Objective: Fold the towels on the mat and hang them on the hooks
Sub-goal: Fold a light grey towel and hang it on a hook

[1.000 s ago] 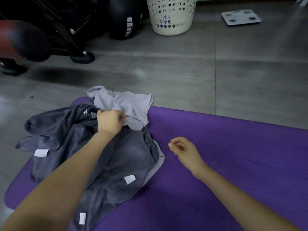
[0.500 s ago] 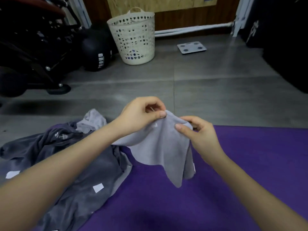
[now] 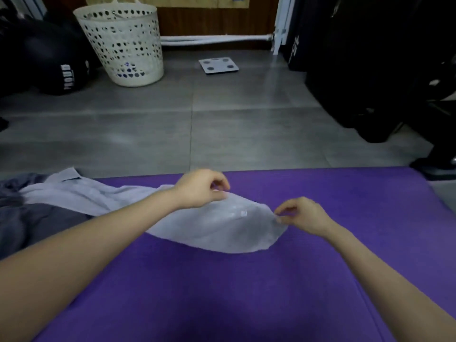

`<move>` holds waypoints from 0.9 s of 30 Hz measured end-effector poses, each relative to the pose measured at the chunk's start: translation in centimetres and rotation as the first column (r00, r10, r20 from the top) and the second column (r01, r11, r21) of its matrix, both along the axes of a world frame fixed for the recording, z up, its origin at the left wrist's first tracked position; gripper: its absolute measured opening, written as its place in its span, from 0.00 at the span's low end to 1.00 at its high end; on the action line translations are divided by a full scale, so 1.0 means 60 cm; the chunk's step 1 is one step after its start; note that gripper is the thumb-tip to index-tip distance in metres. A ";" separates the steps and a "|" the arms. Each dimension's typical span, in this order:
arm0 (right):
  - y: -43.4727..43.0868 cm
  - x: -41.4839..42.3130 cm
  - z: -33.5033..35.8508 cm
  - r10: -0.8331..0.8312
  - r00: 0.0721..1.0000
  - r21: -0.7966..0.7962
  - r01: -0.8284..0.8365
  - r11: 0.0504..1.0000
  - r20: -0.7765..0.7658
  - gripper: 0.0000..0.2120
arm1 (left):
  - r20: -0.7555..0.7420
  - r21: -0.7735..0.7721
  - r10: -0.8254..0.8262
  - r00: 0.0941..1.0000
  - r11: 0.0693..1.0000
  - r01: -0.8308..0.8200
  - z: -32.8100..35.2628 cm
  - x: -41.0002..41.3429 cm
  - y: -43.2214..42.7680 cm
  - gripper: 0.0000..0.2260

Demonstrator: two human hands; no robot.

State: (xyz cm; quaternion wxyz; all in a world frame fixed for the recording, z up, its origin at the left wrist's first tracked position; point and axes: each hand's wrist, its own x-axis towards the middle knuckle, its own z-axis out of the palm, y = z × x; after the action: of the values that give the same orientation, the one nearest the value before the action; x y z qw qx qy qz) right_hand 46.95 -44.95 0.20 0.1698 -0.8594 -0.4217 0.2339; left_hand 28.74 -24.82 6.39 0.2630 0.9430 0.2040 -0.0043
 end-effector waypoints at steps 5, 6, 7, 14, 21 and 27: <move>0.040 -0.056 -0.100 -0.131 0.984 0.069 0.140 0.988 -0.122 0.17 | -0.135 0.322 0.072 0.988 0.947 -0.025 -0.111 -0.122 0.082 0.09; 0.052 -0.069 -0.117 -0.151 0.981 0.072 0.160 0.984 -0.122 0.19 | -0.172 0.346 0.087 0.981 0.938 -0.023 -0.137 -0.138 0.098 0.10; 0.063 -0.081 -0.132 -0.159 0.983 0.048 0.164 0.985 -0.095 0.22 | -0.205 0.360 0.098 0.974 0.933 -0.018 -0.163 -0.149 0.110 0.11; 0.074 -0.142 -0.218 -0.022 1.000 -0.245 0.023 0.969 0.011 0.36 | -0.319 0.278 -0.077 0.945 0.945 0.171 -0.305 -0.148 0.132 0.21; 0.041 -0.238 -0.286 0.168 0.964 -0.164 -0.135 0.977 0.206 0.36 | -0.412 0.127 -0.285 0.866 0.923 0.364 -0.379 -0.181 0.130 0.24; 0.037 -0.242 -0.327 0.221 0.919 0.002 -0.235 0.972 0.326 0.14 | -0.113 0.206 -0.292 0.950 0.928 0.309 -0.401 -0.201 0.113 0.05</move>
State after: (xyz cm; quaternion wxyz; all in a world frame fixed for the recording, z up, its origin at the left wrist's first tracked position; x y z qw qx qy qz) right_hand 32.45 -42.70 -19.44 0.0874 -0.8275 -0.5457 0.0994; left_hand 16.66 -18.02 -17.65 0.1444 0.9854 0.0668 -0.0600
